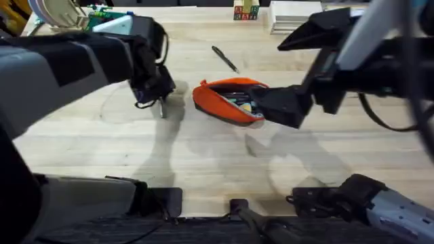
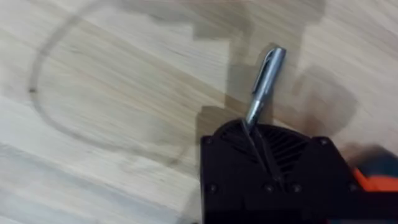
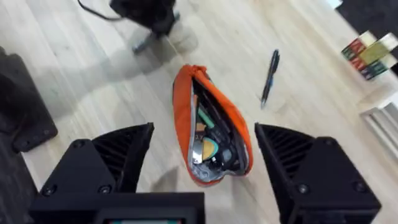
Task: Unzip the bag, pick up the pens from the table one at a time and place them inside, then zip the bag closed.
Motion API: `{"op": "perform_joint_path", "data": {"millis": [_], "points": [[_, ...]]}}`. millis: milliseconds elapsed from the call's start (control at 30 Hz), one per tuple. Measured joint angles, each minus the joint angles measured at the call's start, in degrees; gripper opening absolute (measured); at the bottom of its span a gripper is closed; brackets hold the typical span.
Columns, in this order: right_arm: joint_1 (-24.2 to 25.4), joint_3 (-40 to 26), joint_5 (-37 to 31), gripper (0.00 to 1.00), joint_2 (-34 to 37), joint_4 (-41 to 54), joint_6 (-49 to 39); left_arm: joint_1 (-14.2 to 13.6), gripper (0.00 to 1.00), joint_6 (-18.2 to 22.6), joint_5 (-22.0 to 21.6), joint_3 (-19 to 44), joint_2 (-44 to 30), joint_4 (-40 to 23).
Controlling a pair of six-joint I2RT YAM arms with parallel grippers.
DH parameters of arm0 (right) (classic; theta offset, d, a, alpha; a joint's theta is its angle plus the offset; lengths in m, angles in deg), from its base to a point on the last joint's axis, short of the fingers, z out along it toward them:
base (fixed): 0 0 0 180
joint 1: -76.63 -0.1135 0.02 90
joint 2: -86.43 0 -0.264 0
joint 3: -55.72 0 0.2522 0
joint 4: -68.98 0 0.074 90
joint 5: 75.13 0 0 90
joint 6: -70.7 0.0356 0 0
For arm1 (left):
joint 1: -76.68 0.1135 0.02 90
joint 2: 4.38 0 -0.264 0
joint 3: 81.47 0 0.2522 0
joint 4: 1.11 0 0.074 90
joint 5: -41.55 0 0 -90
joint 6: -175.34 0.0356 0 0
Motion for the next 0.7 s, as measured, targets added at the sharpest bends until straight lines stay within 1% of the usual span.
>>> {"op": "perform_joint_path", "data": {"millis": [133,267,400,500,633,667,700], "points": [[0.00,0.02,-0.63,0.998,-2.81,0.05,1.29,-3.88,0.044,0.17,0.17,1.07,1.73,-0.44],[0.00,0.02,-2.90,0.998,-4.63,1.68,3.27,-6.29,0.045,0.44,0.09,3.47,4.50,-0.40],[0.00,0.02,-3.96,0.998,-5.02,3.45,4.26,-8.58,0.045,2.41,-0.09,6.14,7.30,0.06],[0.00,0.04,-4.17,0.998,-5.00,4.04,4.63,-10.61,0.045,4.80,-0.14,7.85,9.10,1.17],[0.00,0.04,-4.42,0.998,-5.02,4.04,5.59,-14.16,0.045,9.23,-0.31,8.73,11.58,5.09],[0.00,0.04,-4.57,0.998,-5.26,4.08,5.95,-17.24,0.044,12.74,-0.27,8.73,13.41,7.87],[0.00,0.04,-4.57,0.998,-5.53,4.09,5.99,-18.17,0.045,13.89,-0.27,8.73,13.93,8.76]]}}
